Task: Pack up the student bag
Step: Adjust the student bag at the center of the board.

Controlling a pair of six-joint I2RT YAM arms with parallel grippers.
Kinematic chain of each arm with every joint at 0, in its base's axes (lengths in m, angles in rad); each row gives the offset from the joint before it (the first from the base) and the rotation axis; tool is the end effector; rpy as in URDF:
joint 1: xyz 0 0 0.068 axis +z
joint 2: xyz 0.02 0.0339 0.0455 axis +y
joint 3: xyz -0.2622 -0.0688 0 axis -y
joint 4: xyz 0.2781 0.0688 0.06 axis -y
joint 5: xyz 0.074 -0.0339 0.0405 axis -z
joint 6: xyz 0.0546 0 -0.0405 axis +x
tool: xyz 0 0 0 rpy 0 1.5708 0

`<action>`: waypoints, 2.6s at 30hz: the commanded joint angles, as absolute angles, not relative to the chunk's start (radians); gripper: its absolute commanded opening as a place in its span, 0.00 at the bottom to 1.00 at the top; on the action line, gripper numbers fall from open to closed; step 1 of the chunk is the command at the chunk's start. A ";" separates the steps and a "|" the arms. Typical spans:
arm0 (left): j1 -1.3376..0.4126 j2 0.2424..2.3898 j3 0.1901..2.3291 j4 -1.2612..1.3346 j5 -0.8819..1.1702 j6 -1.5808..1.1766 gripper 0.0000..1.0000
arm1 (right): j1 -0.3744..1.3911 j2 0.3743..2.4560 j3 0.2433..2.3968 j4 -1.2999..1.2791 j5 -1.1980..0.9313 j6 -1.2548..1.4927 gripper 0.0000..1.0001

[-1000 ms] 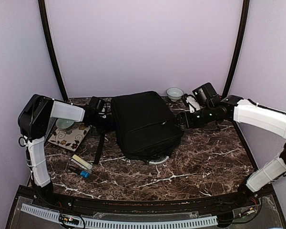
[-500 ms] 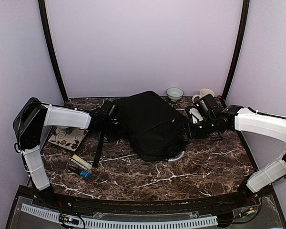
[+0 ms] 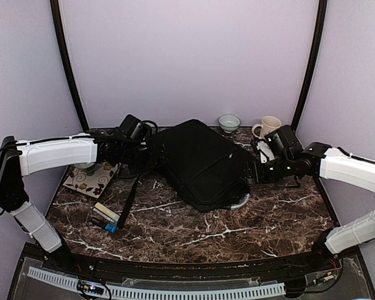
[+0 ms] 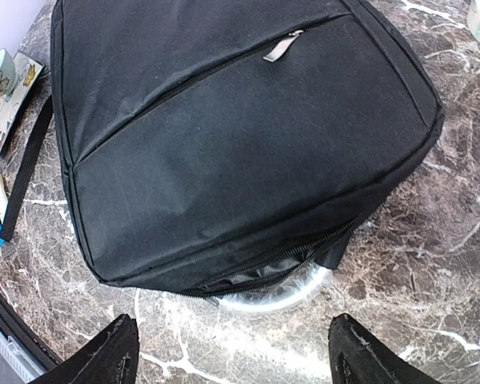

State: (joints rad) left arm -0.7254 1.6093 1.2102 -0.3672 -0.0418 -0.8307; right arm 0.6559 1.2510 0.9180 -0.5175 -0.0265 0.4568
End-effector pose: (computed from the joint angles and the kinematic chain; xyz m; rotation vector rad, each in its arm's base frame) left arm 0.3025 -0.2652 0.2336 -0.1508 2.4470 -0.6956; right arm 0.2407 0.1870 0.2316 -0.2602 2.4795 0.5238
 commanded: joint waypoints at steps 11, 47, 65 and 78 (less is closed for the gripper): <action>-0.663 1.792 1.261 -0.205 -0.074 -1.035 0.96 | 0.664 1.209 0.844 -0.479 -0.006 0.507 0.83; -0.659 1.663 1.159 -0.130 -0.141 -1.635 0.00 | 0.900 1.314 0.970 -0.341 -0.143 0.340 0.83; -0.714 1.447 1.059 -0.269 -0.275 -1.769 0.00 | 0.980 1.657 1.044 -0.146 -0.180 0.201 0.84; -0.784 1.496 1.132 -0.296 -0.223 -1.694 0.00 | 0.729 1.722 1.118 -0.192 -0.121 0.199 0.83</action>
State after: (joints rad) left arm -0.7521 1.5181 1.0817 -0.3088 -0.2806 -1.7348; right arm 0.7731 1.7130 1.0935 -0.2058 -0.2012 0.1959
